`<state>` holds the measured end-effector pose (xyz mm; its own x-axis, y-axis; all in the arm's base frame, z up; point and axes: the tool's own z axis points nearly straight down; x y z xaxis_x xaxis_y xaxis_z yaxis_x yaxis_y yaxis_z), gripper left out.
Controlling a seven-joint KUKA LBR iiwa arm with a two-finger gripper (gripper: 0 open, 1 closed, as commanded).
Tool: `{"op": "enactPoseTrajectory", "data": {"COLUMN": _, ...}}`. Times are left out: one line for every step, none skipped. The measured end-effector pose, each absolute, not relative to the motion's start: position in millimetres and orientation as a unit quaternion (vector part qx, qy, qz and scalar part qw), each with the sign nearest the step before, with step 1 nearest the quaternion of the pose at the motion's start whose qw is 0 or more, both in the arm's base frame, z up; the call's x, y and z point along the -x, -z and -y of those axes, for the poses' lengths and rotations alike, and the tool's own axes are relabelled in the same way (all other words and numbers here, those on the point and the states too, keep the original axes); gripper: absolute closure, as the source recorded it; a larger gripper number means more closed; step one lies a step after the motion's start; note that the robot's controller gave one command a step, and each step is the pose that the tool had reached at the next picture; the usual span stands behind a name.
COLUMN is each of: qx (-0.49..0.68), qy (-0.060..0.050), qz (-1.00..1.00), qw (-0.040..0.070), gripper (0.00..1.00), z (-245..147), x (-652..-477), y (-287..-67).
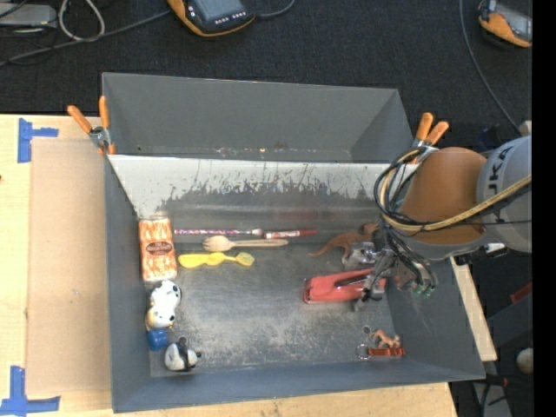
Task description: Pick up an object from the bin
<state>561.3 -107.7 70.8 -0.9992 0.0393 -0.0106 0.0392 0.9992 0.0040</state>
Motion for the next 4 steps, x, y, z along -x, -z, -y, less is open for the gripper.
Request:
{"op": "enactPoseTrajectory", "data": {"qx": -0.01, "qy": -0.002, "qz": -1.0, "qw": 0.002, "gripper": 1.0, "z": 102.6, "x": -562.9, "y": -137.9}}
{"op": "enactPoseTrajectory", "data": {"qx": 0.049, "qy": -0.003, "qz": -0.999, "qw": 0.0, "gripper": 1.0, "z": 92.7, "x": -586.3, "y": -205.0}}
{"op": "enactPoseTrajectory", "data": {"qx": 0.094, "qy": -0.002, "qz": -0.996, "qw": 0.002, "gripper": 1.0, "z": 39.3, "x": -596.6, "y": -145.0}}
{"op": "enactPoseTrajectory", "data": {"qx": 0.11, "qy": -0.003, "qz": -0.994, "qw": -0.002, "gripper": 1.0, "z": 37.0, "x": -597.4, "y": -175.4}}
